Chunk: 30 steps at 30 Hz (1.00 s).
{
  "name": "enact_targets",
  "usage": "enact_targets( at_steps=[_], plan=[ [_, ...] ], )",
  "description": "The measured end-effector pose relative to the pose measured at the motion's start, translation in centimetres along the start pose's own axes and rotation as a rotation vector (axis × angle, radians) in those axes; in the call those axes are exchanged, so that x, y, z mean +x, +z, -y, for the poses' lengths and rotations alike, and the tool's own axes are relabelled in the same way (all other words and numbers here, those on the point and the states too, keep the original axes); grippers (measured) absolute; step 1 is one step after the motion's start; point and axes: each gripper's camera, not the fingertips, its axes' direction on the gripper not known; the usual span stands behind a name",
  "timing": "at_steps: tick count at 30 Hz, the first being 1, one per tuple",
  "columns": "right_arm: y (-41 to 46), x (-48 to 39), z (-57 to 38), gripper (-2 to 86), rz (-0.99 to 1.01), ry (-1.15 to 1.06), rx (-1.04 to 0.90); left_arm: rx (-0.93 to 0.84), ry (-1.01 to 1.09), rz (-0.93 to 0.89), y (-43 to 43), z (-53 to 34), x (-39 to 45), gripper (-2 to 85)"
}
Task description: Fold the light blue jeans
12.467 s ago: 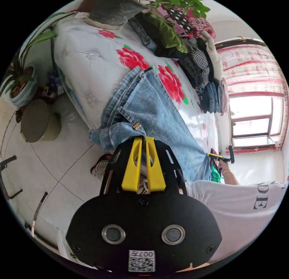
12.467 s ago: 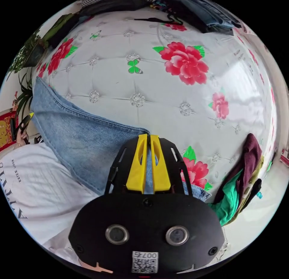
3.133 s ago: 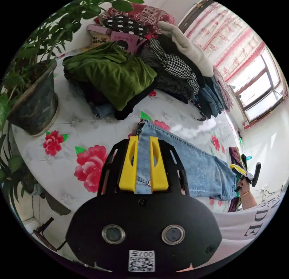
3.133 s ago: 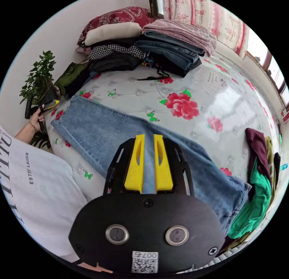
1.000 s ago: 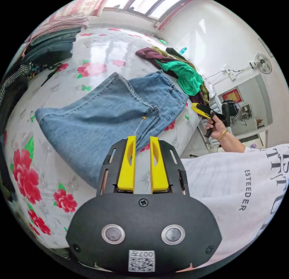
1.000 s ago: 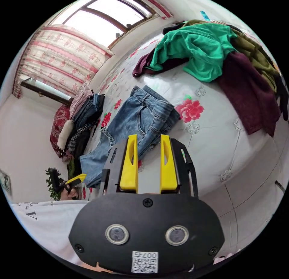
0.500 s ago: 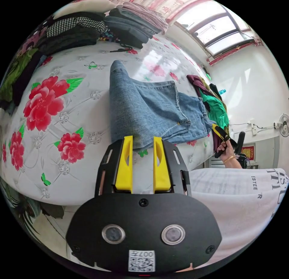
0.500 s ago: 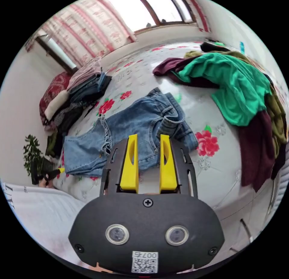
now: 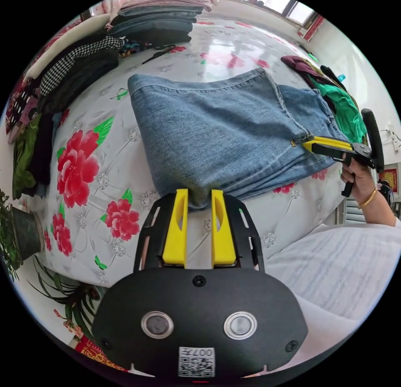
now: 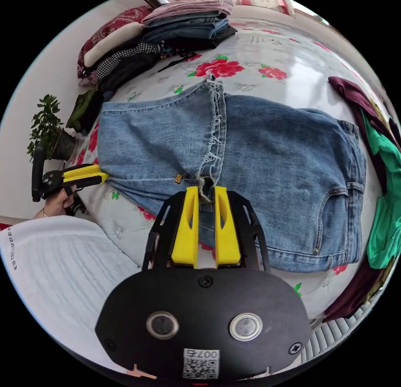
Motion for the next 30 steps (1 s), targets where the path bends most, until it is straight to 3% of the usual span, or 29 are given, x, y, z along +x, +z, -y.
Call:
enact_targets(
  at_steps=[3, 7, 12, 18, 21, 25, 28, 30],
  plan=[
    [-2.9, -2.8, 0.0, 2.4, -0.006, -0.103, 0.05, 0.052, -0.035, -0.048, -1.8, -0.4, -1.5, 3.6],
    [-6.3, -2.7, -3.0, 1.8, 0.187, -0.105, 0.141, 0.142, -0.01, -0.069, -4.8, -1.8, -3.3, 2.5],
    [1.6, -1.9, -5.7, 5.1, 0.14, -0.034, -0.025, -0.01, -0.066, -0.166, 0.0, -2.1, -6.6, 7.5],
    [-3.0, 2.5, -11.6, 9.6, 0.165, 0.076, 0.145, 0.224, -0.052, -0.186, -5.6, -4.6, -8.8, 8.8],
    [-6.6, 8.7, -17.4, 10.0, 0.104, 0.283, 0.294, 0.345, 0.017, -0.184, -8.4, -4.2, -9.1, 8.7],
    [-7.9, 17.2, -26.9, 11.1, 0.081, 0.685, 0.426, 0.379, 0.05, -0.169, -8.3, -1.0, -10.2, 8.4],
    [-6.4, 20.3, -30.6, 11.9, 0.111, 0.786, 0.43, 0.288, -0.005, -0.151, -5.6, 2.9, -12.1, 7.3],
    [-5.2, 21.7, -31.9, 12.4, 0.139, 0.827, 0.419, 0.098, -0.088, -0.034, -1.5, 5.5, -14.4, 3.1]
  ],
)
